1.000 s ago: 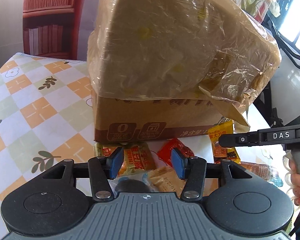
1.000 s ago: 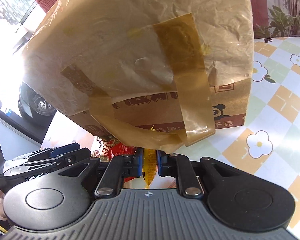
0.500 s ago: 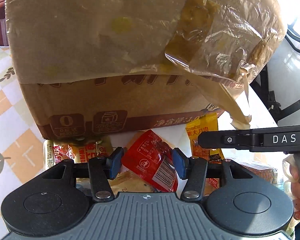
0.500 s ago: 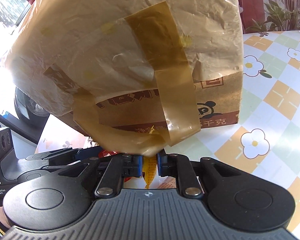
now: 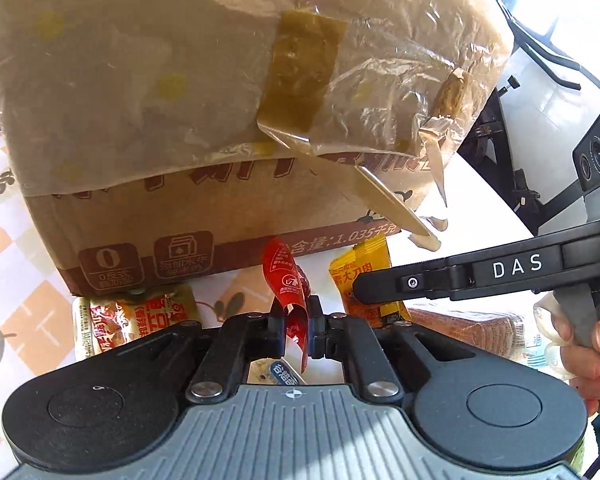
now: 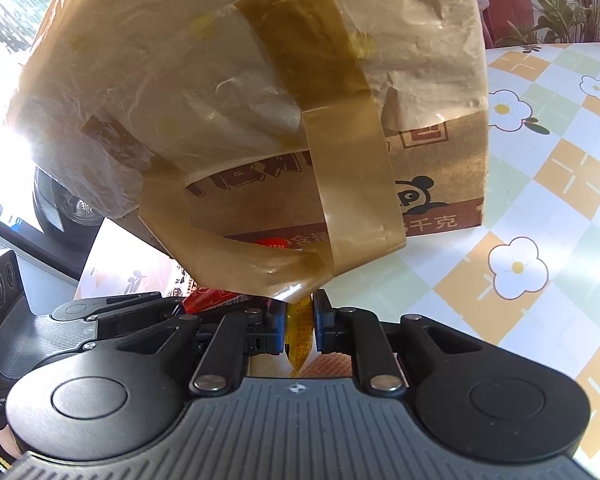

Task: Organize snacks
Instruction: 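Grasp a red packet with the left tool while the right tool grasps a yellow packet, then drop the red packet into the box with the left tool while the right drops the yellow packet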

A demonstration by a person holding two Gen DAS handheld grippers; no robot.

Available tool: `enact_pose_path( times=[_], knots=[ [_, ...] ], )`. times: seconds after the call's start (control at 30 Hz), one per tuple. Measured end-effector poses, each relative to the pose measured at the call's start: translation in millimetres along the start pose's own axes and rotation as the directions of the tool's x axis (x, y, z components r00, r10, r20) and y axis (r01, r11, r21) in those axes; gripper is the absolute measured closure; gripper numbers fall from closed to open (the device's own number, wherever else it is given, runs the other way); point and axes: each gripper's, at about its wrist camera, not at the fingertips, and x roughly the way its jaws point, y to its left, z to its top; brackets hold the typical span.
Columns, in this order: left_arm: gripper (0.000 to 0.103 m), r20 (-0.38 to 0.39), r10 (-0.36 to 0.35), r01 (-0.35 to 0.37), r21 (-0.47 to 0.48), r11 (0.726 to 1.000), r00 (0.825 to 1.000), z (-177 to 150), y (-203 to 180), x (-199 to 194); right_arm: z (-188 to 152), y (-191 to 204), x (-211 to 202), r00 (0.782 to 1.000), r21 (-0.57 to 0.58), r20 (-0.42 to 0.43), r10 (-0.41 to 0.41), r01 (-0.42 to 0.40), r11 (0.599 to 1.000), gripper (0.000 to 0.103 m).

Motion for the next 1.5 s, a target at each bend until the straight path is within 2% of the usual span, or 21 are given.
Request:
enact_pose_path(
  times=[0.17,0.33,0.47,0.63,0.73,0.9,1.17,1.27,1.33,1.5],
  knots=[
    [0.093,0.067,0.023,-0.023,-0.013,1.000,0.997,0,5,-38,-3,16,-10,1.000,-0.084,0.008,0.010,-0.009,0.996,0.088],
    [0.093,0.128,0.059,-0.057,-0.012,0.998,0.990,0,15,-82,-7,47,-23,1.000,-0.235,0.019,0.020,-0.015,0.972,0.088],
    [0.093,0.188,0.098,-0.098,-0.006,0.995,0.977,1,17,-114,-10,73,-38,0.997,-0.311,0.046,0.065,-0.047,0.949,0.088],
    [0.093,0.263,0.133,-0.135,-0.010,0.991,0.956,9,22,-150,-5,94,-60,0.987,-0.332,0.111,0.118,-0.075,0.940,0.088],
    [0.092,0.320,0.136,-0.141,-0.007,0.990,0.938,22,19,-171,4,99,-77,0.974,-0.336,0.170,0.147,-0.083,0.938,0.088],
    [0.092,0.398,0.120,-0.138,0.017,0.990,0.909,46,12,-195,26,105,-111,0.941,-0.331,0.286,0.181,-0.081,0.940,0.088],
    [0.092,0.479,0.106,-0.141,0.036,0.989,0.871,95,5,-201,73,91,-137,0.879,-0.242,0.458,0.135,-0.023,0.970,0.088],
    [0.092,0.480,0.114,-0.148,0.034,0.988,0.870,117,5,-191,89,81,-136,0.862,-0.194,0.500,0.083,0.018,0.981,0.088],
    [0.092,0.463,0.118,-0.149,0.031,0.988,0.879,129,7,-177,97,74,-131,0.857,-0.161,0.512,0.049,0.040,0.986,0.088],
    [0.092,0.400,0.140,-0.155,0.006,0.988,0.906,141,13,-141,105,54,-110,0.875,-0.085,0.484,-0.024,0.074,0.994,0.088]
  ],
)
